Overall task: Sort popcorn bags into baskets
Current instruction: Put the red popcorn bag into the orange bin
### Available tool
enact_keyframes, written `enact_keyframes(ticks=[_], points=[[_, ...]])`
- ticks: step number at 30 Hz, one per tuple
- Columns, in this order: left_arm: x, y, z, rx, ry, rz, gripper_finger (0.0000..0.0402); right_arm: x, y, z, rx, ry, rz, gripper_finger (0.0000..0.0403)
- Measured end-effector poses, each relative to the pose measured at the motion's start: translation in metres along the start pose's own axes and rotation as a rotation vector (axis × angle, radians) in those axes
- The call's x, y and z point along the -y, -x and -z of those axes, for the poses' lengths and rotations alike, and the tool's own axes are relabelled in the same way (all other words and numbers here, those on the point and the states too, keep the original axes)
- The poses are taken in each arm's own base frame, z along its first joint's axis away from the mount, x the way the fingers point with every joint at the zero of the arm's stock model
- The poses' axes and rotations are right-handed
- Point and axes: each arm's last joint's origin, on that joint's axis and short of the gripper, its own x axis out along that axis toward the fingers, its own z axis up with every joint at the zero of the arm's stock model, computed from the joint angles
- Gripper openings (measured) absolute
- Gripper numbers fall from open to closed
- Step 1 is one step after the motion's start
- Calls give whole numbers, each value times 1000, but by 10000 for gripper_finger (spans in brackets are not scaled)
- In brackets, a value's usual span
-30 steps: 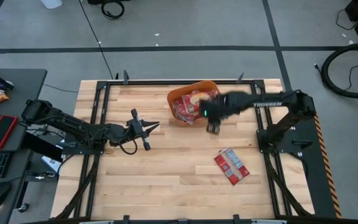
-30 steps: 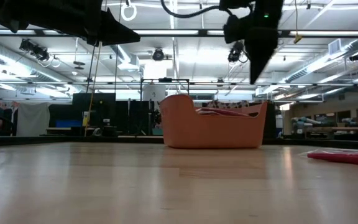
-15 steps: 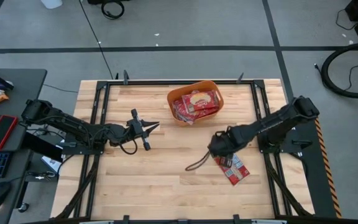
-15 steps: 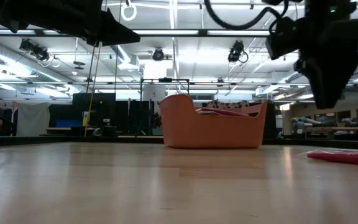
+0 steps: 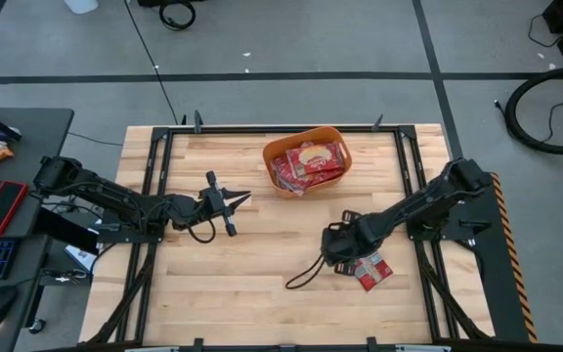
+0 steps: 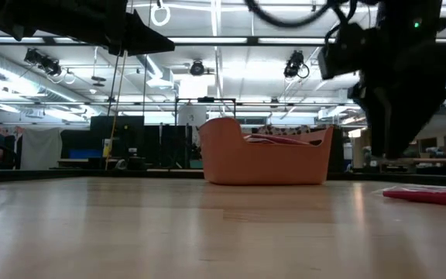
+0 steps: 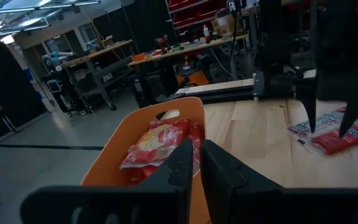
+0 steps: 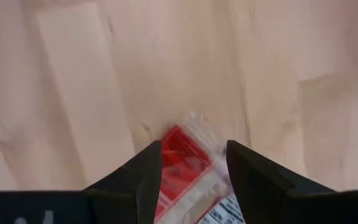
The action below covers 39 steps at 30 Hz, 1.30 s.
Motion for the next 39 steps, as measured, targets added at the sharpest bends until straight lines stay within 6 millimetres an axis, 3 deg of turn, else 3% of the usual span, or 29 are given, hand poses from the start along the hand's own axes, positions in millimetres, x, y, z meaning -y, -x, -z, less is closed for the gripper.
enact_keyframes(ticks=[8,15,21,30,39], points=[[0,0,1,-4,-4,1,34,-12,-32,-12,-95,89,55,184],[0,0,1,-7,-6,2,34,-11,-38,-8,-129,102,82,177],[0,0,1,-6,-5,1,34,-11,-39,-9,-123,128,70,131],[0,0,1,-7,-6,2,34,-12,-39,-11,-124,141,15,12],[0,0,1,-7,-6,2,34,-14,-24,-17,-170,140,2,7]])
